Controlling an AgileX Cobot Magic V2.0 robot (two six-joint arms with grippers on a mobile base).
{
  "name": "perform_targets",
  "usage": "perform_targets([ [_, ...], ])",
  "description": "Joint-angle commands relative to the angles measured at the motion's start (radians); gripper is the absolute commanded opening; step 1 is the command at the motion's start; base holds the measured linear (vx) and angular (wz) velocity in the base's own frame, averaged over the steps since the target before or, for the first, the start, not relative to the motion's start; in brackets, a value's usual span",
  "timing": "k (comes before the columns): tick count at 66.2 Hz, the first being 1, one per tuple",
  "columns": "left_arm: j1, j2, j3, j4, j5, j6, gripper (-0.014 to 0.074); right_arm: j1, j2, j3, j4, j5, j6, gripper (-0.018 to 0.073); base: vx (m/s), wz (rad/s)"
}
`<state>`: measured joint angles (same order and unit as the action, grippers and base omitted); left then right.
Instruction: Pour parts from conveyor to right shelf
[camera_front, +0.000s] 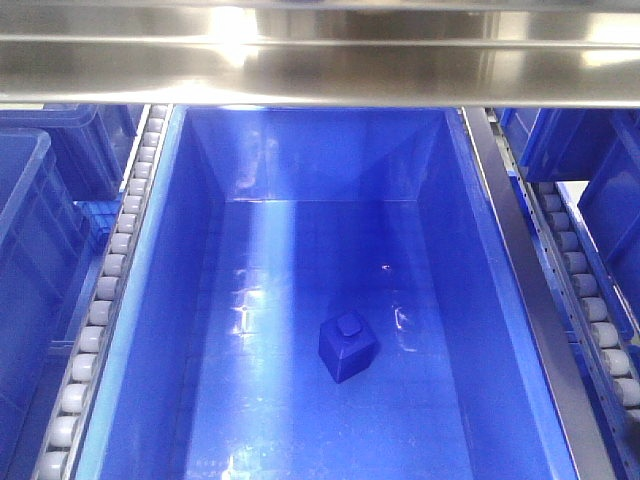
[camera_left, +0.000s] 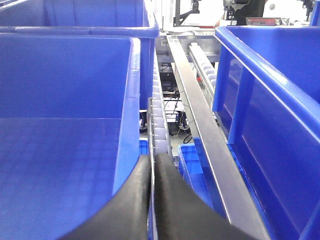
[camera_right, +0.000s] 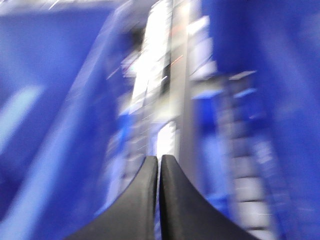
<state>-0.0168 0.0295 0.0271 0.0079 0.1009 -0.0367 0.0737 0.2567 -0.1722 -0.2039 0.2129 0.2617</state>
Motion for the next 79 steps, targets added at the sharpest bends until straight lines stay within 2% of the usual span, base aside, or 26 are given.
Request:
perform_targets([
  [1,-0.008,0.018,-0.020,-0.008,-0.079,-0.008,-0.0006,-0.032,-0.089,0.037,-0.010,-0.072,-0.009,-0.0009,0.00,0.00],
  [15,-0.008,0.018,-0.020,-0.008,-0.079,-0.008,-0.0006,-0.038,-0.283,0.211,-0.011,-0.073,-0.009,-0.0009,0.00,0.00],
  [18,-0.008,0.018,-0.020,-0.008,-0.079,-0.008,-0.0006,-0.038,-0.283,0.207,-0.013,-0.019,-0.009,-0.0009,0.00,0.00],
  [24,-0.008,0.016,-0.020,-0.008,-0.079,-0.008,-0.0006,-0.030,-0.283,0.209,-0.016,-0.002,-0.009,-0.0009,0.00,0.00],
  [50,-0.008,0.016,-0.020,-0.008,-0.079,-0.008,-0.0006,-0.028,-0.283,0.208,-0.019,-0.069,-0.009,-0.0009,0.00,0.00],
  [67,-0.008,0.016,-0.020,-0.008,-0.079,-0.008,-0.0006,-0.028,-0.283,0.208,-0.170,-0.088,-0.009,-0.0009,0.00,0.00],
  [79,-0.008,0.016,-0.020,-0.008,-0.079,-0.008,-0.0006,-0.028,-0.280,0.208,-0.169,-0.093,-0.009,-0.0009,0.00,0.00],
])
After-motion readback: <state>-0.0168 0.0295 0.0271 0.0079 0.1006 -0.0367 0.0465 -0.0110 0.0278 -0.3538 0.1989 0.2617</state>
